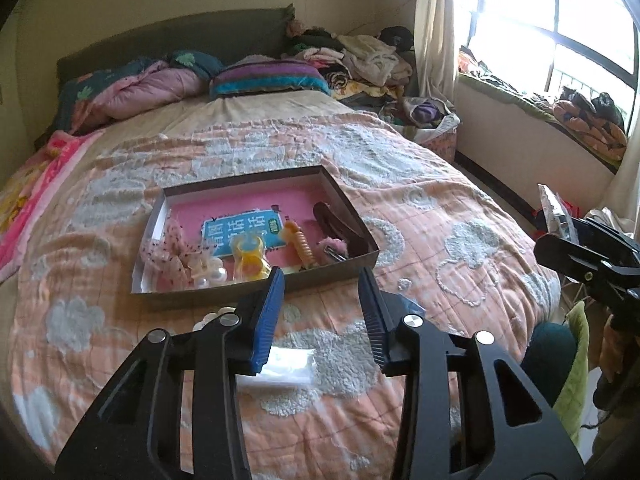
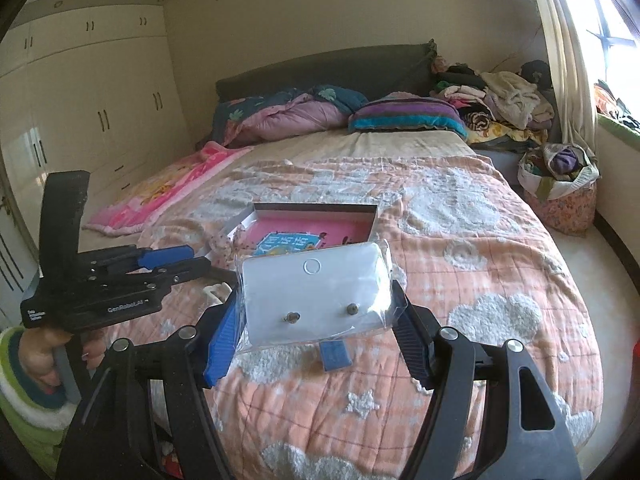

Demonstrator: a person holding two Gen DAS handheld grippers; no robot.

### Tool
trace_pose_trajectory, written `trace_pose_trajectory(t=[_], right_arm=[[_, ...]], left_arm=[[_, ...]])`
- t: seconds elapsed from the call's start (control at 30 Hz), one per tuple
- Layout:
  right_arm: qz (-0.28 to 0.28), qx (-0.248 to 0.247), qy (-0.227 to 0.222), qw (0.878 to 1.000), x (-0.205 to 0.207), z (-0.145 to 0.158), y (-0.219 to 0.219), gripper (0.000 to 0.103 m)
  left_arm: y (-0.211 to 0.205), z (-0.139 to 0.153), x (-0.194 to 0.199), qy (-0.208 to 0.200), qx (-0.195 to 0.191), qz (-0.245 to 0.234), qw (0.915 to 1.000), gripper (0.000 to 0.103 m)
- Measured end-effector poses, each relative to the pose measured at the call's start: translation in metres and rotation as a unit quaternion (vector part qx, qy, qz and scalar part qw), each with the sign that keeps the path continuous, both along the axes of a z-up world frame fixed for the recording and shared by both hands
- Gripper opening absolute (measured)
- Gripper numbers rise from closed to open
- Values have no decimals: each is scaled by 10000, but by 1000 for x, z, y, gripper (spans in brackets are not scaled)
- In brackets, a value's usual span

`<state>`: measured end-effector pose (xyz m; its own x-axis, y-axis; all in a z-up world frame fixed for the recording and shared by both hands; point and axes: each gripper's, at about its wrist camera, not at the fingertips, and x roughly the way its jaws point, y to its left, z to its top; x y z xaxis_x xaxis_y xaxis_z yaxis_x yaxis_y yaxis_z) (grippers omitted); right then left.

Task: Organize jewelry
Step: 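Lift and carry the plastic bag and earring card over the pink box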

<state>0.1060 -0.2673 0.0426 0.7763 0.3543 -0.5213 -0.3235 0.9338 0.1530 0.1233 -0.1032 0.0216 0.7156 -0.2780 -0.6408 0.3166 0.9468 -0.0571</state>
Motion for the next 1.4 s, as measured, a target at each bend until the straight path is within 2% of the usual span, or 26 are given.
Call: trace_pose_trajectory(t=[0.07,0.17,0.23,0.3,0.33,0.43,0.47,0.5,0.73,0.83,0.93,1.03,1.27,1.4], right_arm=[[28,2,21,10000,4,-1,3,67],[97,-28,73,9999,9,-5,8,67],[152,-39,147,9998,13,-11,13,67],[187,-43,233,9995,18,-17,18,67],[225,-44,277,9994,21,-21,21,67],[313,-83,364,9988,25,-28,30,67],[339,-94,397,9986,26,-31,33,67],[366,-104,431,9983,28,-33,35,67],[459,-158,514,9975,32,-40,43,67],[489,-169,532,9972,36,-40,47,67],[531,-154,534,9970,40,-40,50,67],[596,-145,510,9968,45,-37,55,67],[795,-143,412,9959,64,-27,71,67],[917,-159,280,9953,74,-16,81,67]], left_arm=[[5,-6,3,36,40,101,9999,32],[17,-26,6,356,48,193,9992,47],[25,-45,9,664,66,246,9975,53],[31,-62,11,900,19,330,9954,66],[35,-74,13,1064,7,464,9932,70],[38,-93,18,1209,118,586,9909,75],[37,-99,20,1272,157,581,9900,83],[35,-107,23,1355,195,565,9890,86],[31,-130,34,1425,431,569,9872,84],[34,-129,32,1352,456,573,9881,79],[40,-119,27,1315,296,579,9892,78],[49,-98,21,1171,76,596,9913,78],[74,-50,29,672,-95,828,9942,78],[84,-34,38,498,-116,965,9940,78]])
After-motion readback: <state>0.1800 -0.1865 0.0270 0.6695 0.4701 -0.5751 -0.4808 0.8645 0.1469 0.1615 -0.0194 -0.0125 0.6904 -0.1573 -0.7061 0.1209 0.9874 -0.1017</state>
